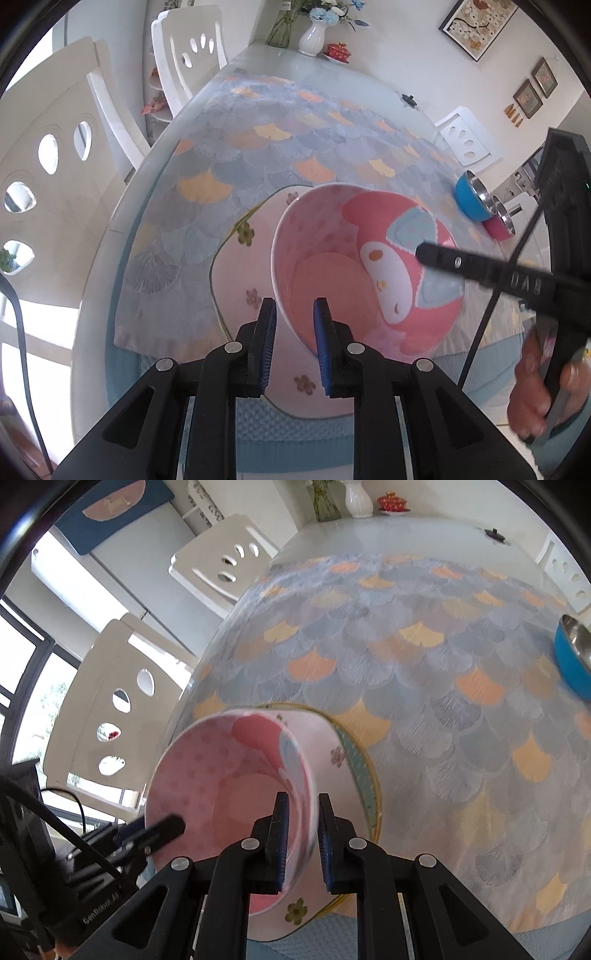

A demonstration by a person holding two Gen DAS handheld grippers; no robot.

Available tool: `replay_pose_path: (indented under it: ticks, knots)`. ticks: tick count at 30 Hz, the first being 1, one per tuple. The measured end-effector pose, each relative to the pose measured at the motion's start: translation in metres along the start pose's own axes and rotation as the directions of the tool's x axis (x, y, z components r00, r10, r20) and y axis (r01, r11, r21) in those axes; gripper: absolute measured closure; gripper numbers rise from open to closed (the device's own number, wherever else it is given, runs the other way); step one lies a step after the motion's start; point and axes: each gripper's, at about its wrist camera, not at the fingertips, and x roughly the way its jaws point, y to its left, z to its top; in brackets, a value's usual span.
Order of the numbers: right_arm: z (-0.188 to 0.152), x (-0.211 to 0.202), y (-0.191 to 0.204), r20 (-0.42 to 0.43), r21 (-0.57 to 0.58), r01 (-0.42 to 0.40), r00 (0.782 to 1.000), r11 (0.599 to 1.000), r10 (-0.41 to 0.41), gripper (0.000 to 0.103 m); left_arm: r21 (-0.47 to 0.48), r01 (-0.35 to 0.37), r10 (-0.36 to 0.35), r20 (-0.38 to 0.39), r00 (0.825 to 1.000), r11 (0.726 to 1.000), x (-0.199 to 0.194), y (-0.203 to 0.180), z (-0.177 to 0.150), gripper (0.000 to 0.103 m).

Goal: Organize plates and bowls
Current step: 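Lower the pink bowl onto the plates and open both grippers, then move both grippers to the steel bowl with the blue outside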

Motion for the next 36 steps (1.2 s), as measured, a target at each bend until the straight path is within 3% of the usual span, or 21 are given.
replay_pose_path:
  ticks: [8, 17, 22, 24, 33, 35, 36]
  knots:
    - [-0.002, -0.024, -0.009, 0.038, -0.008, -0.043, 0.998, 0.999, 0.043, 0.089, 0.014, -0.026, 0.025, 0.026, 0.999, 1.0, -0.023, -0.001, -0.005, 0.085]
    - [-0.007, -0.055, -0.025, 0.076, 0.002, -0.071, 0.995, 0.997, 0.07, 0.089, 0.081, -0.046, 0.037, 0.108, 0.993, 0.996, -0.058, -0.028, 0.015, 0.085]
    - [-0.006, -0.075, -0.05, 0.104, 0.046, -0.074, 0.992, 0.996, 0.069, 0.089, 0.146, -0.031, 0.008, 0.154, 0.988, 0.989, -0.069, -0.068, 0.035, 0.083]
    - [-0.005, -0.084, -0.065, 0.116, 0.074, -0.081, 0.991, 0.994, 0.072, 0.089, 0.159, -0.015, -0.012, 0.167, 0.986, 0.987, -0.069, -0.084, 0.044, 0.072]
    - [-0.001, -0.122, -0.145, 0.17, 0.229, -0.119, 0.982, 0.966, 0.081, 0.087, 0.271, 0.069, -0.112, 0.148, 0.983, 0.96, -0.045, -0.188, 0.086, 0.071]
    - [0.0, -0.129, -0.166, 0.177, 0.271, -0.13, 0.981, 0.954, 0.083, 0.077, 0.297, 0.082, -0.129, 0.142, 0.981, 0.951, -0.038, -0.211, 0.093, 0.066]
    - [0.0, -0.133, -0.178, 0.188, 0.294, -0.141, 0.978, 0.945, 0.087, 0.072, 0.307, 0.087, -0.135, 0.14, 0.981, 0.948, -0.034, -0.222, 0.097, 0.057]
